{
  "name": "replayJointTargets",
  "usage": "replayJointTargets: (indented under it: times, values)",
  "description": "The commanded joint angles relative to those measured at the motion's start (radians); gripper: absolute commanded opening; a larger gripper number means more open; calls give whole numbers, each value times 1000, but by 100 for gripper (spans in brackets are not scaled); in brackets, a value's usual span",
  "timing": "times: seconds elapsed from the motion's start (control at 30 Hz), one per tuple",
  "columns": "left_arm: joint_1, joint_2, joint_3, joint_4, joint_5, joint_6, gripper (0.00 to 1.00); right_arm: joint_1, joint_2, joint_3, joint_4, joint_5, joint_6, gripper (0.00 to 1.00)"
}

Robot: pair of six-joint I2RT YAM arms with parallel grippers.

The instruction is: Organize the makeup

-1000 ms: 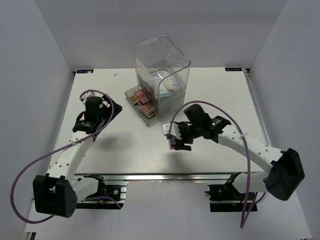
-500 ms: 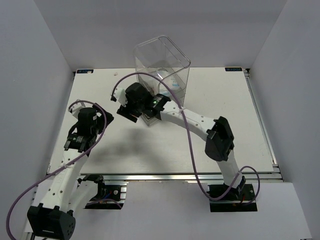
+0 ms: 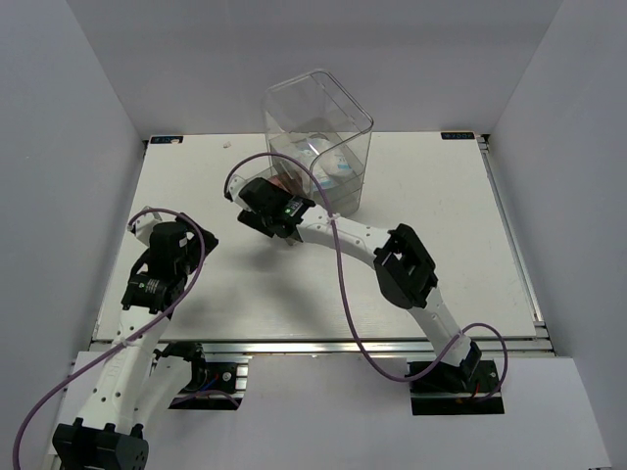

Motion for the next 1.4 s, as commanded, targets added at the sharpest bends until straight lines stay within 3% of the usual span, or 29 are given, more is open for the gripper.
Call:
replayJointTargets:
  times: [0.0, 0.2, 0.27, 0.3, 0.33, 0.37, 0.47, 0.5, 0.57, 0.6, 0.7, 0.73, 0.93, 0.97, 1.27, 1.37]
  values:
    - [7, -5, -9, -1, -12, -7, 98, -19, 13, 15, 84, 84, -41, 0]
    - [7, 2, -7, 6, -9, -10, 98, -33, 16, -23, 98, 94, -55, 0]
    - [7, 7, -4, 8, -8, -10, 98, -36, 19, -27, 99, 88, -52, 5]
    - [7, 8, -4, 11, -6, -10, 98, -37, 19, -28, 96, 84, -52, 8]
    - [7, 11, -4, 12, -5, -10, 98, -37, 21, -28, 95, 81, -50, 24]
    - [7, 14, -3, 13, -3, -10, 98, -36, 22, -28, 92, 75, -47, 31]
    - [7, 19, -1, 16, 0, -13, 98, -36, 24, -30, 82, 63, -41, 40]
    - [7, 21, 1, 17, -2, -13, 98, -37, 22, -30, 79, 61, -38, 50]
    - [7, 19, 4, 17, -2, -15, 98, -36, 21, -30, 72, 54, -34, 52]
    - [7, 22, 5, 17, -2, -15, 98, -36, 19, -31, 72, 54, -32, 62]
    - [7, 25, 4, 22, 2, -18, 98, -36, 16, -34, 73, 54, -34, 66]
    - [7, 28, 5, 22, 3, -18, 98, -36, 16, -36, 73, 57, -34, 74]
    - [7, 41, 8, 34, 9, -18, 98, -36, 10, -36, 73, 54, -40, 80]
    - [7, 44, 10, 35, 11, -18, 98, -36, 9, -39, 75, 57, -40, 89]
    - [7, 47, 11, 42, 18, -20, 98, -36, -11, -40, 67, 35, -38, 89]
    - [7, 48, 10, 52, 29, -20, 98, -37, -50, -24, 12, -90, -52, 87]
